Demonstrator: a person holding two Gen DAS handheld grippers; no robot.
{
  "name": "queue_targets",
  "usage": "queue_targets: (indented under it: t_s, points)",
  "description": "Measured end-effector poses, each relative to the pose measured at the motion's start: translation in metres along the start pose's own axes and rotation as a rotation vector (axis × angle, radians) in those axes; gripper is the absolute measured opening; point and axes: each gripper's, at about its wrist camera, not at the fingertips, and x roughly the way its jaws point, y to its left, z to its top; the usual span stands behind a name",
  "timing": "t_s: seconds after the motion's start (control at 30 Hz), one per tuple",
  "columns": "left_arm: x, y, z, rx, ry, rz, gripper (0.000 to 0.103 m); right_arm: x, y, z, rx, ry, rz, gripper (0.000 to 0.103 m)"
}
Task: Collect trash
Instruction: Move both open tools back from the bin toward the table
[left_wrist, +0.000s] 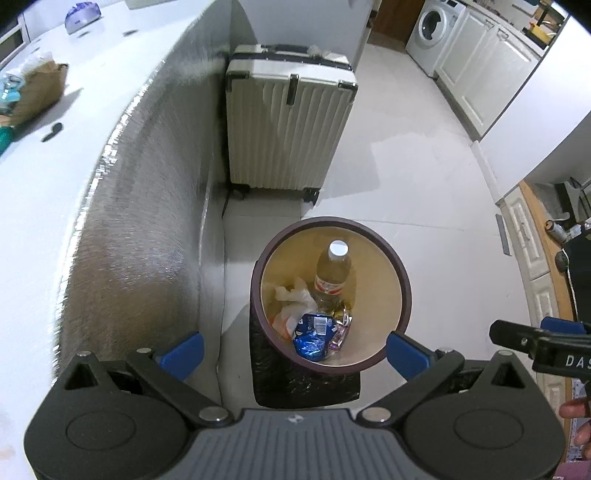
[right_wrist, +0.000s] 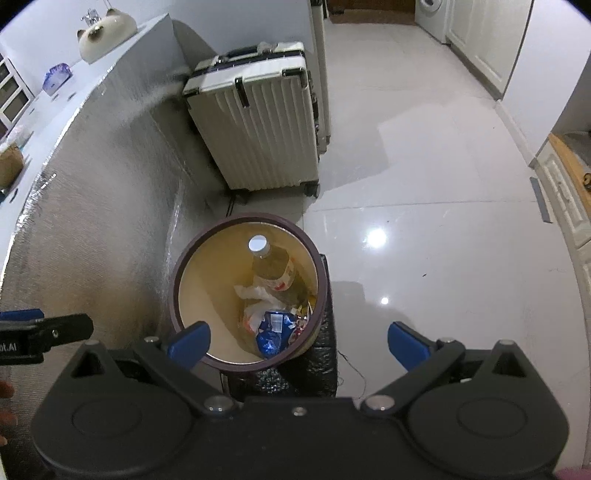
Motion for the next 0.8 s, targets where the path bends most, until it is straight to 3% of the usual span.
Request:
queue_targets:
  t_s: [0.4,0.8]
  points:
    - [-0.08,0.03,-0.027,0.018,-0.104,-0.015,0.103,-0.08,0.039,-0.026,-0.024,-0.134,-0.004,0.103]
    - [-0.178,0.1,-0.065,-0.024,-0.269,-0.006,0.103,-0.155,0.111,-0.053,-0.052,-0.287,0.043,0.103]
